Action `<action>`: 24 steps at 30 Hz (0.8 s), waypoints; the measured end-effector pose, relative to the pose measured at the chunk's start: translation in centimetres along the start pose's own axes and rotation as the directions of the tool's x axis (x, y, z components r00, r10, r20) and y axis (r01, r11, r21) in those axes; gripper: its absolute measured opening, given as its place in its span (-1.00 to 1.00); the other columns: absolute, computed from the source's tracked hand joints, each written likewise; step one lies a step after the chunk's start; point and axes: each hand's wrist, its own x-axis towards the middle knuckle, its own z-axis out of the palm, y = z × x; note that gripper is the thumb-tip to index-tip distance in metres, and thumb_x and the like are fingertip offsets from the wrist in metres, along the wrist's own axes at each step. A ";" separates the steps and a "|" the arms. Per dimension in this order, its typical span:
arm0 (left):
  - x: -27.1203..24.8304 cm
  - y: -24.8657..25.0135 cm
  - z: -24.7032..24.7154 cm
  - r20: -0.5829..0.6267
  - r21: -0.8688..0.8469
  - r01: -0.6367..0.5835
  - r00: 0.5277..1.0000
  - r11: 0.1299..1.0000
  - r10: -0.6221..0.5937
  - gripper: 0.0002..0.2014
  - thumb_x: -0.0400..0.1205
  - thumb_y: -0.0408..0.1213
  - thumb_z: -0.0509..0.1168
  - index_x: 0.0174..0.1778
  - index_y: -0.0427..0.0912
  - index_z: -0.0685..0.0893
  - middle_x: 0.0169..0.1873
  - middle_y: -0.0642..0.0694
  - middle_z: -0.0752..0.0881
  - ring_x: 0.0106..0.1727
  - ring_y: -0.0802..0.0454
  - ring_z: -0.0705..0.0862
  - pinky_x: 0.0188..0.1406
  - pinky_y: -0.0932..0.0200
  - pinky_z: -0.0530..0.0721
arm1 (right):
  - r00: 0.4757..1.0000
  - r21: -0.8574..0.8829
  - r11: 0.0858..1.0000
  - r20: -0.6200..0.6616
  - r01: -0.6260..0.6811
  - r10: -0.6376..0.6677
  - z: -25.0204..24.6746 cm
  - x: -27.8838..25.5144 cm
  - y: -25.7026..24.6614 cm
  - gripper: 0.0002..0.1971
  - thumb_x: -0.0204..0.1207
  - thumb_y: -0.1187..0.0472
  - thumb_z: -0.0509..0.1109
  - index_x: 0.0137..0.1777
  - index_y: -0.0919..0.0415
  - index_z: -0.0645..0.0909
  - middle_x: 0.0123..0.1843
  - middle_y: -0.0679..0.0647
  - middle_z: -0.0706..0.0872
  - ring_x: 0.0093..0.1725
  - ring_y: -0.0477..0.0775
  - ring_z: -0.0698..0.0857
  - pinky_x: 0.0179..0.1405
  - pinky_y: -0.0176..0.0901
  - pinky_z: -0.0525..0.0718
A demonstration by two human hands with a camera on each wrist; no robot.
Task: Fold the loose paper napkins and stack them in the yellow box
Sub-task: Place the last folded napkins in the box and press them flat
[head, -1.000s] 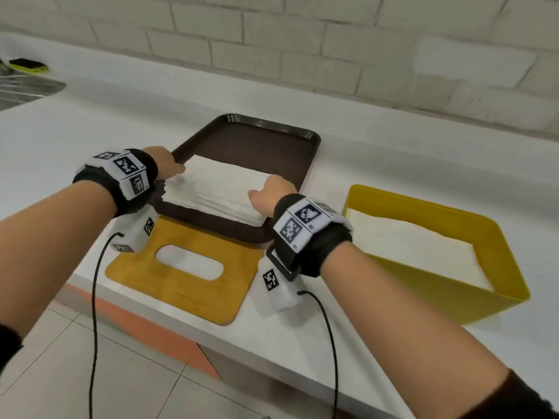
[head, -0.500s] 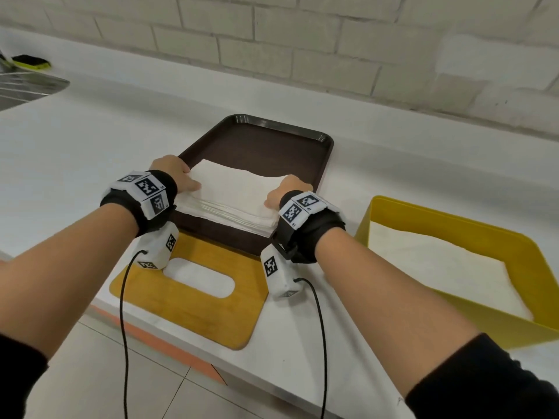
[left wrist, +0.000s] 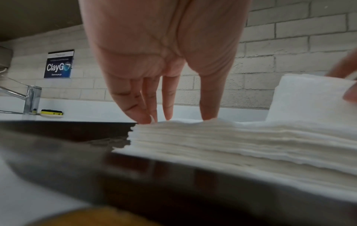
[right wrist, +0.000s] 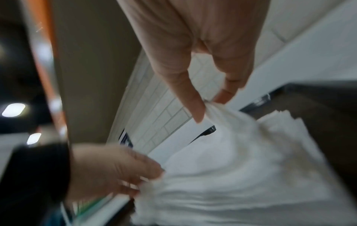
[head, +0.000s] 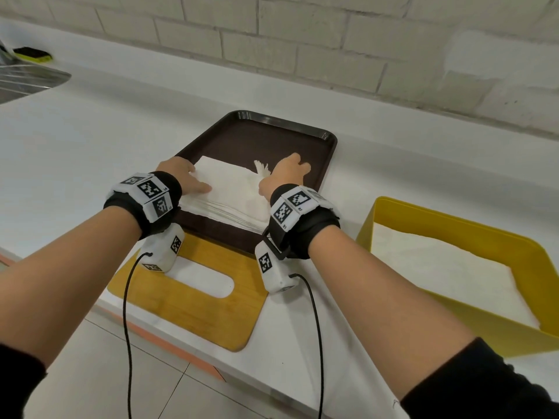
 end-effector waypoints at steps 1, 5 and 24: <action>0.0 0.0 0.0 0.012 0.004 0.001 1.000 1.000 -0.001 -0.37 0.53 -0.07 0.41 0.45 -0.31 0.43 0.40 -0.26 0.52 0.40 -0.21 0.48 0.34 0.04 0.43 | 0.997 -0.052 0.998 0.068 -0.040 0.043 -0.1 0.0 -0.1 -0.43 0.52 0.32 0.38 0.47 0.34 0.24 0.46 0.22 0.33 0.30 0.18 0.54 0.10 -0.23 0.54; -0.1 0.1 0.1 0.034 0.037 -0.006 0.999 0.999 0.005 -0.37 0.55 -0.06 0.38 0.46 -0.33 0.43 0.41 -0.26 0.51 0.42 -0.20 0.46 0.37 0.03 0.41 | 0.977 -0.064 0.998 0.211 -0.015 0.028 -0.3 -0.6 -0.1 -0.63 0.59 0.24 0.24 0.35 0.37 0.44 -0.01 0.18 0.64 0.15 0.23 0.63 0.07 -0.08 0.58; -1.3 -0.6 -1.9 0.015 -0.412 0.088 0.996 0.907 -0.090 -0.35 0.74 0.09 -0.20 0.52 -0.38 0.32 0.51 -0.36 0.35 0.50 -0.26 0.35 0.46 0.04 0.23 | 0.937 0.374 0.887 0.108 0.271 -0.332 -0.4 -3.9 -3.2 -0.32 0.46 0.52 0.02 0.56 0.01 0.22 0.34 0.22 0.53 0.27 0.25 0.55 0.28 0.10 0.59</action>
